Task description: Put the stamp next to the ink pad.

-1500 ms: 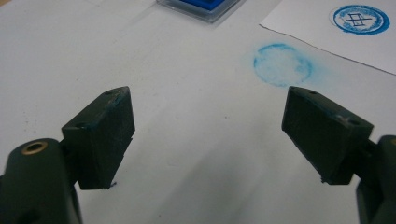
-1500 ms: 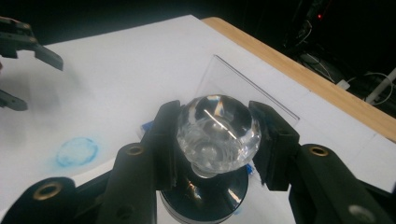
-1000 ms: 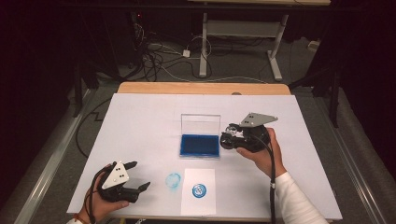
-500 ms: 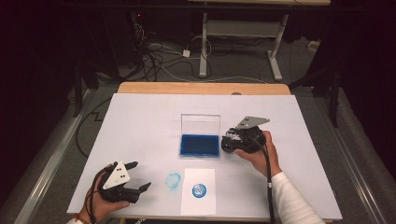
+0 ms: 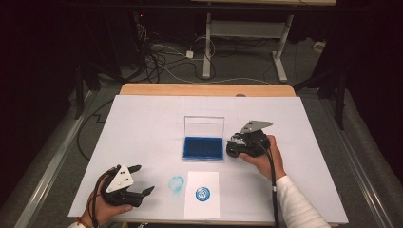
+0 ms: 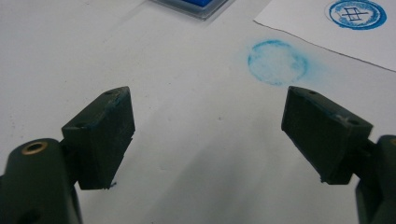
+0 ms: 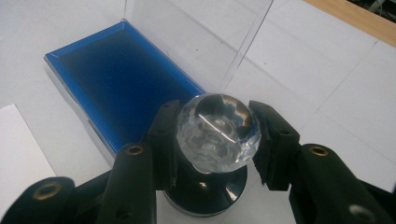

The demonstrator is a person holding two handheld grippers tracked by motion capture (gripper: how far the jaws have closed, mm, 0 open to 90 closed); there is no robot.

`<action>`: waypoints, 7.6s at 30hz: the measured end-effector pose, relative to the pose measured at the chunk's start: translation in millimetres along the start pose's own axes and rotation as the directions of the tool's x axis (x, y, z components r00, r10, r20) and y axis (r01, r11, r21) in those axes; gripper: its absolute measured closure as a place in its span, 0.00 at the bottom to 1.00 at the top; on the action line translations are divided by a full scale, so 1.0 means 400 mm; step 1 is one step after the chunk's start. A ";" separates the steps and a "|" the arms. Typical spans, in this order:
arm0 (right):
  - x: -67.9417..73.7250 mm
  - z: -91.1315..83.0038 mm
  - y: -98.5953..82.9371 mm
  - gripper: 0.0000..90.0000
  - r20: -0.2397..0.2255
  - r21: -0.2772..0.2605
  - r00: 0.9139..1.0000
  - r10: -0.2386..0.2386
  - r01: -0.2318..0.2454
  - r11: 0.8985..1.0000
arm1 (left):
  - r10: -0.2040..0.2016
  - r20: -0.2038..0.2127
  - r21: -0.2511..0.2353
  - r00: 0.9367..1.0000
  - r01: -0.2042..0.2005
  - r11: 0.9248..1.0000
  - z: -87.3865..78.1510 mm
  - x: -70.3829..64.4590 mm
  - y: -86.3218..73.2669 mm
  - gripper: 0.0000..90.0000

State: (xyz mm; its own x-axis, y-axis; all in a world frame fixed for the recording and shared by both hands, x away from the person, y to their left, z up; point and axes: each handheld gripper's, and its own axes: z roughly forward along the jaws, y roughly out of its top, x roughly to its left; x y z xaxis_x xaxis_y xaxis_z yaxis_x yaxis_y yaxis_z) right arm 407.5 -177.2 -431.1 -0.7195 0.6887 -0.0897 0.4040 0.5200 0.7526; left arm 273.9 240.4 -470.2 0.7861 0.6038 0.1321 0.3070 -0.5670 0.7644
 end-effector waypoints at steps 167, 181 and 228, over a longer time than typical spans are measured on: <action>0.139 -0.233 -0.043 0.22 0.155 -0.251 0.973 -0.168 0.204 0.946 | 0.034 0.006 0.039 0.999 -0.034 0.999 0.013 -0.009 0.003 0.19; 0.137 -0.258 -0.075 0.22 0.168 -0.230 0.970 -0.178 0.214 0.949 | 0.034 0.010 0.038 0.999 -0.034 0.999 0.017 -0.008 0.007 0.19; 0.119 -0.263 -0.342 0.22 0.180 -0.084 0.979 -0.095 0.111 0.990 | 0.057 0.000 0.030 0.998 -0.057 0.998 0.018 -0.021 0.027 0.19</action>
State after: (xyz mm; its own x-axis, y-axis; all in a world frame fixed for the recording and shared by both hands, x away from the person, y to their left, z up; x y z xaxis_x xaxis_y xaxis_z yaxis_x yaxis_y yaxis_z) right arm 258.7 -268.7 -469.7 -0.6409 0.7160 -0.2766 0.2726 0.5492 0.7900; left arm 274.5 225.2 -467.8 0.8022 0.5707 0.1752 0.2781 -0.6170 0.7362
